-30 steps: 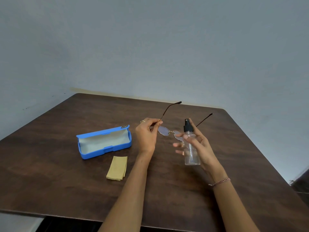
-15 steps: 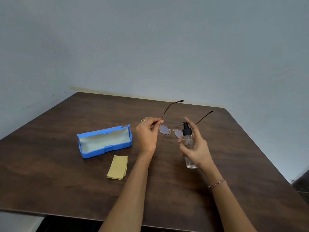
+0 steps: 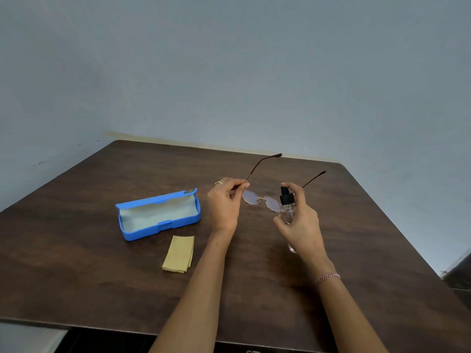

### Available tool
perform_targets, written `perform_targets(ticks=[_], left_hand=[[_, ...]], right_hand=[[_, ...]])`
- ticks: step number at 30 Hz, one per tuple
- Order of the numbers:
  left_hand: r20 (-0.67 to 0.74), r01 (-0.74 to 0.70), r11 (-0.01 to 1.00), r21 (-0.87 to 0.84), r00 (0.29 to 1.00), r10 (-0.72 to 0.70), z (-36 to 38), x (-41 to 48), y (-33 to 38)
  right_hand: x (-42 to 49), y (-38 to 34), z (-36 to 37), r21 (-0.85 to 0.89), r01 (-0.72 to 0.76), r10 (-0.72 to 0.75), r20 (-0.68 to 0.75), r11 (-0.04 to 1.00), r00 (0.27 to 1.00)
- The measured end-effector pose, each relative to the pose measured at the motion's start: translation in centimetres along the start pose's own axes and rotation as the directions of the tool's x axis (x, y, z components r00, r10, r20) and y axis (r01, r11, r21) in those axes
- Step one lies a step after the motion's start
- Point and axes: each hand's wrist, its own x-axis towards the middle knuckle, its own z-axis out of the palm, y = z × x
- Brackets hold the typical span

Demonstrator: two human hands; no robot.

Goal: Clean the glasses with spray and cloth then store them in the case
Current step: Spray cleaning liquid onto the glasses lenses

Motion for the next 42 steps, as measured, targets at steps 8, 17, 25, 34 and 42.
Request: perform_targets(ticks=[8, 17, 25, 34, 42], left_hand=[[-0.039, 0.030, 0.999, -0.029, 0.999, -0.032, 0.1, 0.2, -0.6], [-0.038, 0.061, 0.998, -0.034, 0.997, -0.062, 0.0, 0.3, -0.9], [0.097, 0.277, 0.942, -0.190, 0.960, -0.262, 0.7, 0.2, -0.6], [0.428, 0.770, 0.468, -0.435, 0.633, -0.645, 1.6, 0.5, -0.7], [0.559, 0.827, 0.395, -0.401, 0.562, -0.610, 1.3, 0.3, -0.4]], right_hand=[[0.4, 1.5, -1.1, -0.095, -0.138, 0.130, -0.088, 0.986, 0.988], [0.3, 1.1, -1.3, -0.191, -0.190, 0.170, -0.114, 0.963, 0.979], [0.1, 0.7, -1.2, -0.100, -0.131, 0.120, -0.114, 0.986, 0.986], [-0.1, -0.2, -0.7, -0.179, 0.000, -0.016, -0.086, 0.984, 0.996], [-0.1, -0.3, -0.7, -0.197, -0.016, -0.005, -0.106, 0.980, 0.994]])
